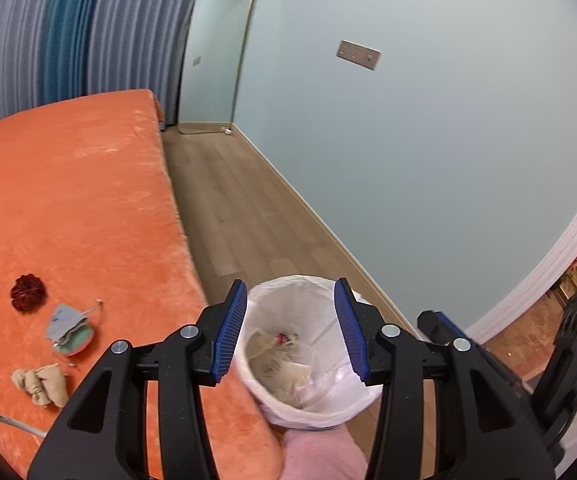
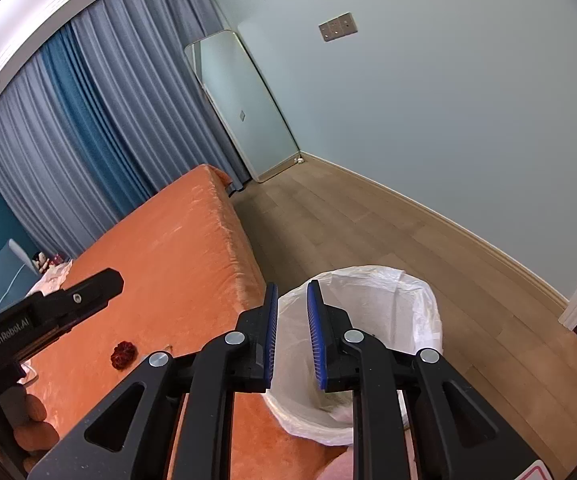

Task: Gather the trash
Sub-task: 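Move both open tools back over the beige sock and grey pouch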

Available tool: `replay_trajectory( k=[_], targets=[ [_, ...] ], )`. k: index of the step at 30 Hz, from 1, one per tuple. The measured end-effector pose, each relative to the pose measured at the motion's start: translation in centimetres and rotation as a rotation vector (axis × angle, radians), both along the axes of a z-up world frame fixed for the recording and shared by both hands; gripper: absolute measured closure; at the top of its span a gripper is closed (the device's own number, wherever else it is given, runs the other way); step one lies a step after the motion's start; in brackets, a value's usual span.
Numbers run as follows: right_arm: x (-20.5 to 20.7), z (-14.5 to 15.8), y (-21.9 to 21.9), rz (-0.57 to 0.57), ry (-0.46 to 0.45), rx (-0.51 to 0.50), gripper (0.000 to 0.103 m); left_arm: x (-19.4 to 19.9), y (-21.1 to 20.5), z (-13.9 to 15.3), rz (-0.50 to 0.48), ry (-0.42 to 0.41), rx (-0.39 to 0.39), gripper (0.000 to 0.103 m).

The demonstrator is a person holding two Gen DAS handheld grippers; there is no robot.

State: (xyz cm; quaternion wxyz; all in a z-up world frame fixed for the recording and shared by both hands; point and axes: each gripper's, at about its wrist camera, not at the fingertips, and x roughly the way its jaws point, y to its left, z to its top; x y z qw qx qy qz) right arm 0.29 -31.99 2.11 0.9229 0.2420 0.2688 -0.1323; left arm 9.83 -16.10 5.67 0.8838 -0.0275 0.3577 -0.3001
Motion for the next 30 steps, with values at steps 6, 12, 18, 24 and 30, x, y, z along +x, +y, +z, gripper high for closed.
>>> replay_trajectory(
  k=[6, 12, 18, 24, 30],
  targets=[
    [0.9, 0.5, 2.0, 0.047, 0.0, -0.019, 0.072, -0.3, 2.7, -0.8, 0.065, -0.002, 0.023, 0.059],
    [2.2, 0.8, 4.5, 0.114, 0.014, -0.042, 0.072, -0.1, 5.7, -1.1, 0.119, 0.002, 0.035, 0.059],
    [3.5, 1.2, 7.6, 0.189, 0.028, -0.075, 0.071, -0.1, 8.3, -1.3, 0.161, 0.006, 0.035, 0.059],
    [4.4, 1.5, 10.2, 0.237, 0.036, -0.1, 0.064, -0.1, 11.3, -1.6, 0.213, 0.025, 0.027, 0.059],
    [5.1, 1.4, 12.5, 0.284, 0.045, -0.117, 0.064, -0.2, 14.3, -1.7, 0.265, 0.032, 0.021, 0.059]
  ],
)
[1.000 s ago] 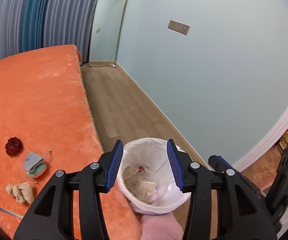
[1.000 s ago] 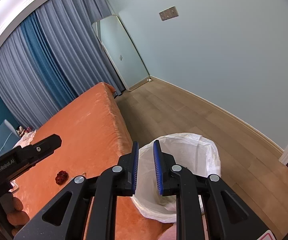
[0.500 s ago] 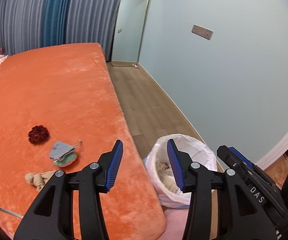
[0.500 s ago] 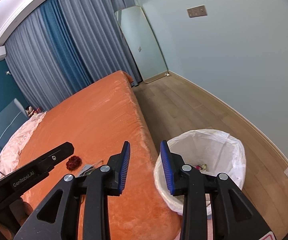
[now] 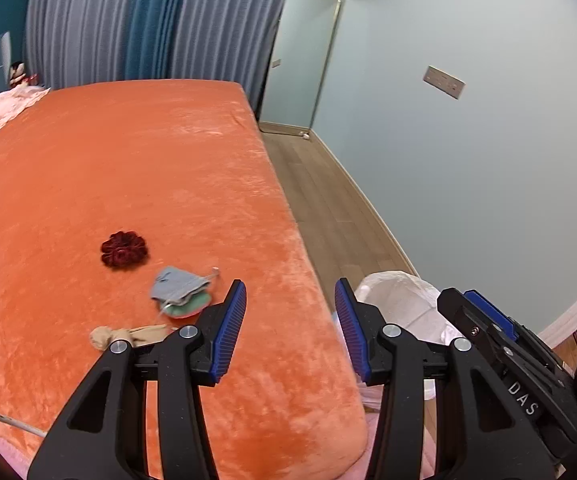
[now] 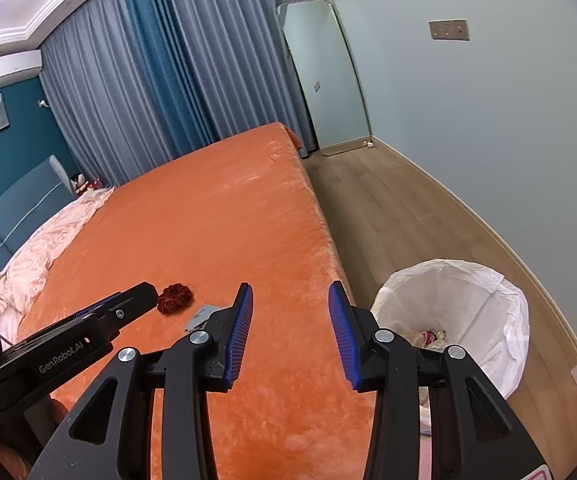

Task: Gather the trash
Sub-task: 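Move both open tools back over the beige sock and grey pouch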

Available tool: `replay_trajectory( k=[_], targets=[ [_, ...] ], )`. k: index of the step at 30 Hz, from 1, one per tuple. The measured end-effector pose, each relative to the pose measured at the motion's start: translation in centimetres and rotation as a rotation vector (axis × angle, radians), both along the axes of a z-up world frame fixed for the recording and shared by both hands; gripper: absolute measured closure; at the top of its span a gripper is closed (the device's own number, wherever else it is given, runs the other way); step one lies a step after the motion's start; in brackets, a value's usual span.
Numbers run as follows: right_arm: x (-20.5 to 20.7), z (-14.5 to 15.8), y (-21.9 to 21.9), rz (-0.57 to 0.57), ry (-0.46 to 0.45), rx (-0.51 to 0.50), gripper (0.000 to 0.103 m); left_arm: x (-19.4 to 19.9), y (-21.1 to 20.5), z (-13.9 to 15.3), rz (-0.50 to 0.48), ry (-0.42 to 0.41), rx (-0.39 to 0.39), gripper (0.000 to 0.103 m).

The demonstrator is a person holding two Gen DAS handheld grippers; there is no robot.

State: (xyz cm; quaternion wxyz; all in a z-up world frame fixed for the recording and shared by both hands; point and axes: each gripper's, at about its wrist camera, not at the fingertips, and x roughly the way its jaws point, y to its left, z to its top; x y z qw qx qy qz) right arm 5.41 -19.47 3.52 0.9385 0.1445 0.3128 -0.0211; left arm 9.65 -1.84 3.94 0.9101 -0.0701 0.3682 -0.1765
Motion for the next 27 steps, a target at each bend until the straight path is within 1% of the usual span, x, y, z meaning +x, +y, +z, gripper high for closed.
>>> replay_trajectory(
  k=[3, 6, 12, 14, 16, 20, 23, 27],
  targets=[
    [0.2, -0.1, 1.5, 0.026, 0.005, -0.007, 0.063, 0.0, 1.4, -0.2, 0.029, 0.005, 0.0, 0.059],
    [0.6, -0.3, 2.8, 0.05, 0.01, -0.016, 0.06, 0.0, 2.8, -0.7, 0.058, 0.013, 0.004, 0.058],
    [1.2, -1.2, 5.5, 0.092, 0.031, -0.027, 0.055, 0.4, 6.3, -2.6, 0.13, 0.061, 0.01, 0.053],
    [1.4, -1.4, 6.4, 0.104, 0.033, -0.03, 0.049, 0.5, 7.3, -3.3, 0.152, 0.075, 0.014, 0.051],
    [1.6, -1.8, 7.2, 0.115, 0.035, -0.036, 0.047, 0.8, 8.5, -4.2, 0.178, 0.099, 0.016, 0.048],
    [2.3, -2.9, 8.9, 0.146, 0.062, -0.042, 0.047, 1.2, 10.7, -6.0, 0.232, 0.153, 0.001, 0.043],
    [2.9, -3.7, 10.0, 0.166, 0.083, -0.044, 0.047, 1.6, 12.3, -7.4, 0.268, 0.188, -0.009, 0.042],
    [3.9, -5.0, 11.3, 0.188, 0.111, -0.044, 0.047, 2.2, 13.6, -9.3, 0.309, 0.235, -0.022, 0.038]
  ],
)
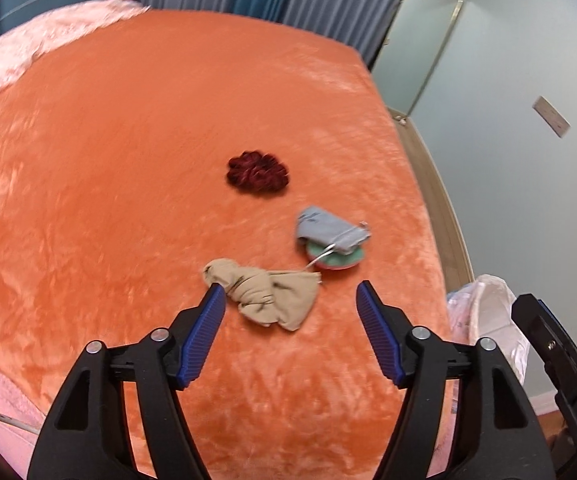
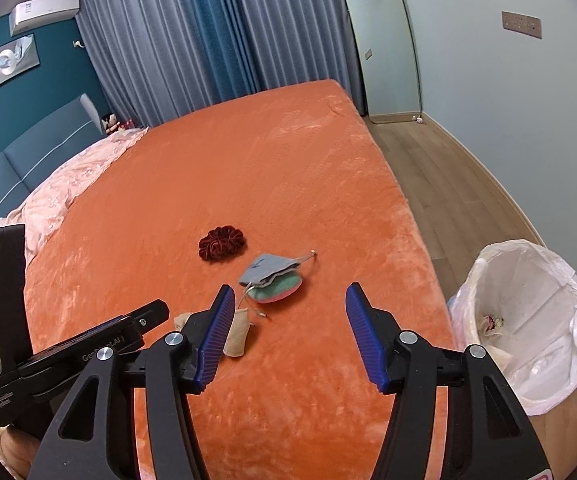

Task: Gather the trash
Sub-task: 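Move both open tools back over the beige sock and grey pouch, then grasp the beige sock with the left tool while the right tool grasps the grey drawstring pouch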

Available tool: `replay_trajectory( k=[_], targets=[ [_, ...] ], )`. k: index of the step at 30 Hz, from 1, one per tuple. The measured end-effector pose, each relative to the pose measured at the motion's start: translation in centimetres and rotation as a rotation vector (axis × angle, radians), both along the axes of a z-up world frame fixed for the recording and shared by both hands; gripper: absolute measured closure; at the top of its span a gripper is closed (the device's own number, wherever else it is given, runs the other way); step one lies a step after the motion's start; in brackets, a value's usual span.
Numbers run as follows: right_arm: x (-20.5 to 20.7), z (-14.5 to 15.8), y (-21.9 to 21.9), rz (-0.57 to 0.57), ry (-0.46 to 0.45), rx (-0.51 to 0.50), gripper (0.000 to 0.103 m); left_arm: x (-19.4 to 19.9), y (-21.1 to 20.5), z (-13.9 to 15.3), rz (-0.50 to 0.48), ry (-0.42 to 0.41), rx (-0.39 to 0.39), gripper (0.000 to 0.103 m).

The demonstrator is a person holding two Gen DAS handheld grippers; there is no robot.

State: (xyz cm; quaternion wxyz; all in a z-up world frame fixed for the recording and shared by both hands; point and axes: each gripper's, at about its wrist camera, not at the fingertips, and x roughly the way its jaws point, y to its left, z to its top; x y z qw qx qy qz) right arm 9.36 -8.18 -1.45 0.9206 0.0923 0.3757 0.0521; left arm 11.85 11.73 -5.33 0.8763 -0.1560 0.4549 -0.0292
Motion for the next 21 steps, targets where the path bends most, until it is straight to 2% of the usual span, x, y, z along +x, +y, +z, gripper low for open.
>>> replay_trajectory(
  k=[11, 19, 21],
  targets=[
    [4.1, -4.1, 2.2, 0.041, 0.088, 0.006, 0.047, 3.9, 1.1, -7.1, 0.077, 0.183, -0.138, 0.037],
    [7.6, -6.7, 2.7, 0.043, 0.139, 0.017, 0.047, 6.3, 1.7, -10.2, 0.144, 0.242, -0.241, 0.038],
    [8.7, -7.5, 2.8, 0.041, 0.154, 0.03, 0.047, 6.5, 2.2, -10.4, 0.161, 0.239, -0.268, 0.045]
  ],
)
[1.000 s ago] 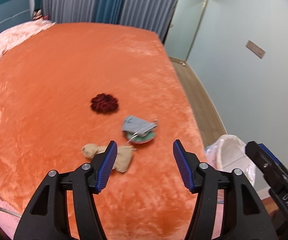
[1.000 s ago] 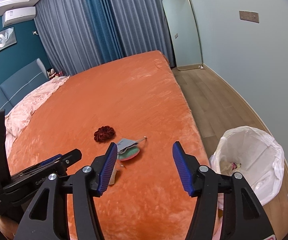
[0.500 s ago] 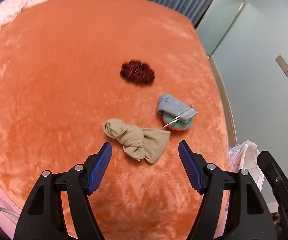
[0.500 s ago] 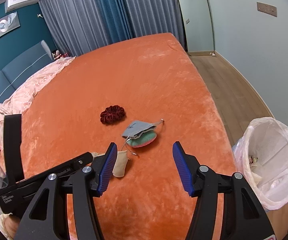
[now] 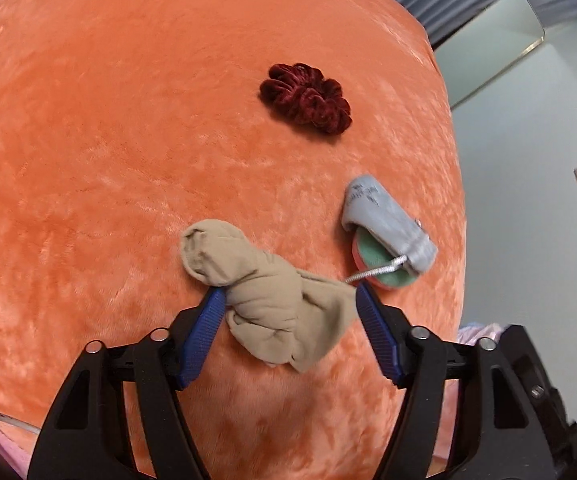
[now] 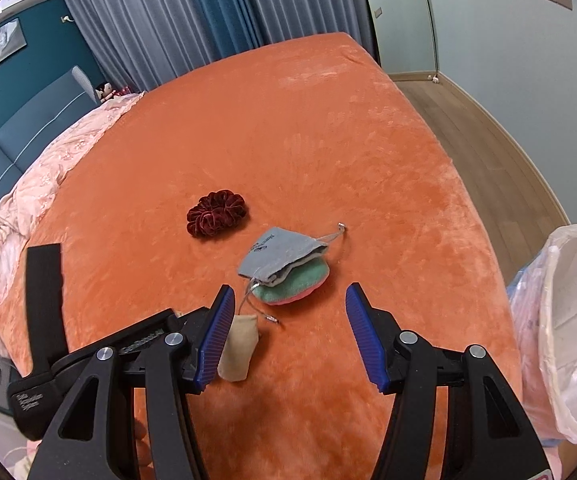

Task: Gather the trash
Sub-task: 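Grasp the beige sock with the left tool while the right tool grasps the grey drawstring pouch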

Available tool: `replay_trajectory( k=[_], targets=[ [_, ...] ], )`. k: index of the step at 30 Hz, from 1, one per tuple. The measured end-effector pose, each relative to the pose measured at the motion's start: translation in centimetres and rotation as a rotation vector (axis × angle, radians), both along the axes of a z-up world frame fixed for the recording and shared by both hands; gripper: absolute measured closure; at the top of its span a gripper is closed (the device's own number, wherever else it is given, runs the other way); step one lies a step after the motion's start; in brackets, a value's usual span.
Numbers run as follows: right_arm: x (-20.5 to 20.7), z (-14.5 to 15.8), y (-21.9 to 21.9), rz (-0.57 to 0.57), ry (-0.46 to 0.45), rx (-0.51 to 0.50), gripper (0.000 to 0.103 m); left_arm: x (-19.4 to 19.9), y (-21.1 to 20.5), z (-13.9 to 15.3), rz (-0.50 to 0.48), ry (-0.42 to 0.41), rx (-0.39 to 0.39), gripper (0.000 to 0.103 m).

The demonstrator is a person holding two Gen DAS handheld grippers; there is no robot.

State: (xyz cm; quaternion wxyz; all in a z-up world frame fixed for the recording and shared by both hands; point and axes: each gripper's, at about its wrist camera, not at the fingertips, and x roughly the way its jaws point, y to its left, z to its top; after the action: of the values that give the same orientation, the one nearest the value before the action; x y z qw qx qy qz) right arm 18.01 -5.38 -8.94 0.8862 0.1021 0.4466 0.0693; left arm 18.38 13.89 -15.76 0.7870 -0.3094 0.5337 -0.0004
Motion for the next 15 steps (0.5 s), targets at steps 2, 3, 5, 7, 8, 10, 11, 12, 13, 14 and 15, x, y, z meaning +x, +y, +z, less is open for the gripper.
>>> replay_trajectory(
  k=[2, 3, 5, 7, 8, 10, 11, 12, 13, 14, 15],
  targets=[
    [1.1, -0.8, 0.2, -0.004, 0.017, 0.014, 0.047, 0.3, 0.4, -0.1, 0.006, -0.004, -0.009, 0.055],
    [1.5, -1.3, 0.3, -0.004, 0.025, 0.02, 0.047, 0.4, 0.6, -0.1, 0.006, -0.006, -0.006, 0.065],
    [2.5, -2.2, 0.8, 0.001, 0.04, 0.03, 0.047, 0.5, 1.0, -0.1, 0.005, -0.015, -0.006, 0.072],
    [3.4, -3.0, 1.4, 0.009, 0.054, 0.027, 0.047, 0.6, 1.2, 0.0, 0.009, -0.016, -0.017, 0.075],
    [3.8, -3.6, 1.7, 0.015, 0.063, 0.021, 0.048, 0.7, 1.3, 0.0, 0.006, -0.019, -0.017, 0.077],
    [4.5, -4.5, 2.2, 0.024, 0.08, 0.015, 0.053, 0.8, 1.3, 0.1, -0.002, -0.021, -0.005, 0.082],
    [4.8, -4.9, 2.4, 0.028, 0.09, 0.014, 0.062, 0.9, 1.2, 0.3, -0.007, -0.026, 0.0, 0.096],
    [5.2, -5.4, 2.6, 0.035, 0.103, 0.012, 0.068, 1.0, 1.2, 0.4, -0.015, -0.029, 0.006, 0.103],
    [5.4, -5.9, 2.7, 0.041, 0.117, 0.009, 0.077, 1.1, 1.2, 0.4, -0.019, -0.026, 0.008, 0.103],
    [5.5, -6.2, 2.8, 0.043, 0.123, 0.005, 0.079, 1.2, 1.3, 0.4, -0.018, -0.025, 0.005, 0.103],
    [5.5, -6.3, 2.8, 0.042, 0.116, 0.004, 0.08, 1.2, 1.3, 0.4, -0.022, -0.023, 0.002, 0.103]
  ],
)
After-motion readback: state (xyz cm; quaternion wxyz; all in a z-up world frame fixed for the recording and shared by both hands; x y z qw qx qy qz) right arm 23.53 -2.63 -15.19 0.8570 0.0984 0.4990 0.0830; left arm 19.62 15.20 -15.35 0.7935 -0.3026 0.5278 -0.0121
